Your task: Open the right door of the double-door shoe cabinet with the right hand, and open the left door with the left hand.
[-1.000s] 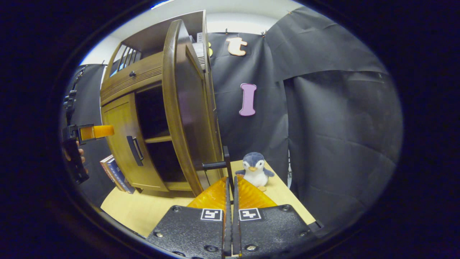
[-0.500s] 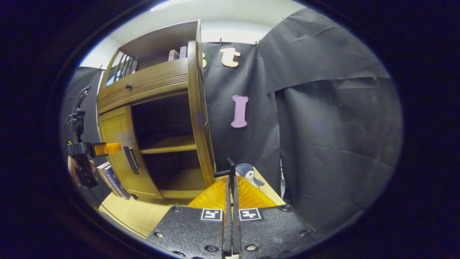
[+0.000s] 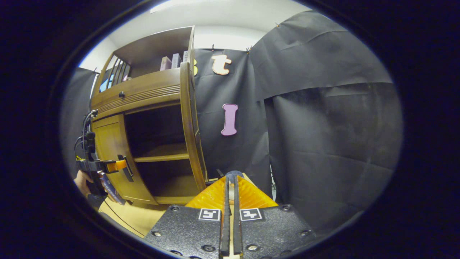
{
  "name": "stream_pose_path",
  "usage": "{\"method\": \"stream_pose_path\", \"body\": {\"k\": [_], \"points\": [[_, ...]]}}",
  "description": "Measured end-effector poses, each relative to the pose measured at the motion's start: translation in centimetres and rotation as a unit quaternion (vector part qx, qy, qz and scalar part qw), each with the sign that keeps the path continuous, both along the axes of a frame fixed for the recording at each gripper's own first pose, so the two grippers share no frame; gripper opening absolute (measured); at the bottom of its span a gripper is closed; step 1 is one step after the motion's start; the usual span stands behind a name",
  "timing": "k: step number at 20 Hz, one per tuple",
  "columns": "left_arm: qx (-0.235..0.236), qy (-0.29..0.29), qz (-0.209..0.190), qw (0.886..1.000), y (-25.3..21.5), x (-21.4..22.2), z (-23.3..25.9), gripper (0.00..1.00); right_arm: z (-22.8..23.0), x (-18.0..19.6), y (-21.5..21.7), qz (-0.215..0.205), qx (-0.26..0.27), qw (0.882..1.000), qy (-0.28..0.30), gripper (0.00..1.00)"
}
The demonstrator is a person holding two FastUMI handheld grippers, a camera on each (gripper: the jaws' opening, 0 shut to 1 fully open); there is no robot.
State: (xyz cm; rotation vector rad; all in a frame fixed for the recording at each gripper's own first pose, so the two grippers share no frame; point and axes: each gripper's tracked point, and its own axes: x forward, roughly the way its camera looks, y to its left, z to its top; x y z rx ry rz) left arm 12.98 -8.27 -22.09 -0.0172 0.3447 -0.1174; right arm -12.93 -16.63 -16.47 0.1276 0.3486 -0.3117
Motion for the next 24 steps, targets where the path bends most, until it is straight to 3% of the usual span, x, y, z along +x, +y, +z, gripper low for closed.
{"method": "stream_pose_path", "body": {"k": [6, 11, 13, 15, 16, 18, 19, 21, 22, 24], "points": [[0.0, 0.015, 0.008, 1.0, 0.8, 2.2, -2.4, 0.96, 0.5, -0.5, 0.8, 0.005, -0.011, 1.0, 0.001, 0.4], [0.0, 0.005, 0.001, 1.0, 0.6, 3.2, -2.7, 0.96, 1.9, -0.6, 2.3, 0.019, -0.02, 1.0, -0.013, 0.48], [0.001, 0.001, -0.001, 1.0, 0.7, 3.7, -3.0, 0.8, 1.9, -0.7, 2.7, 0.022, -0.024, 0.999, -0.014, 0.51], [-0.001, -0.001, -0.011, 1.0, 0.6, 3.9, -3.1, 0.87, 1.9, -0.8, 2.8, 0.025, -0.031, 0.999, -0.011, 0.52], [0.002, -0.004, -0.007, 1.0, 1.0, 3.9, -3.1, 0.75, 1.9, -0.9, 2.9, 0.026, -0.035, 0.999, -0.01, 0.52], [0.0, -0.008, -0.016, 1.0, 0.8, 4.1, -3.3, 0.62, 1.8, -0.9, 3.2, 0.029, -0.039, 0.999, -0.007, 0.52], [-0.01, -0.006, -0.031, 0.999, -0.2, 3.9, -3.3, 0.62, 1.8, -0.9, 3.4, 0.032, -0.038, 0.999, -0.006, 0.53], [0.003, -0.008, -0.028, 1.0, 0.0, 3.8, -3.2, 0.29, 1.9, -0.7, 3.8, 0.039, -0.037, 0.999, -0.007, 0.54], [0.006, -0.013, -0.024, 1.0, 0.1, 3.7, -3.2, 0.39, 2.0, -0.7, 3.9, 0.041, -0.039, 0.998, -0.008, 0.52], [0.003, -0.013, -0.02, 1.0, 0.0, 4.0, -3.3, 0.21, 2.1, -0.8, 4.1, 0.043, -0.043, 0.998, -0.008, 0.53]]}}
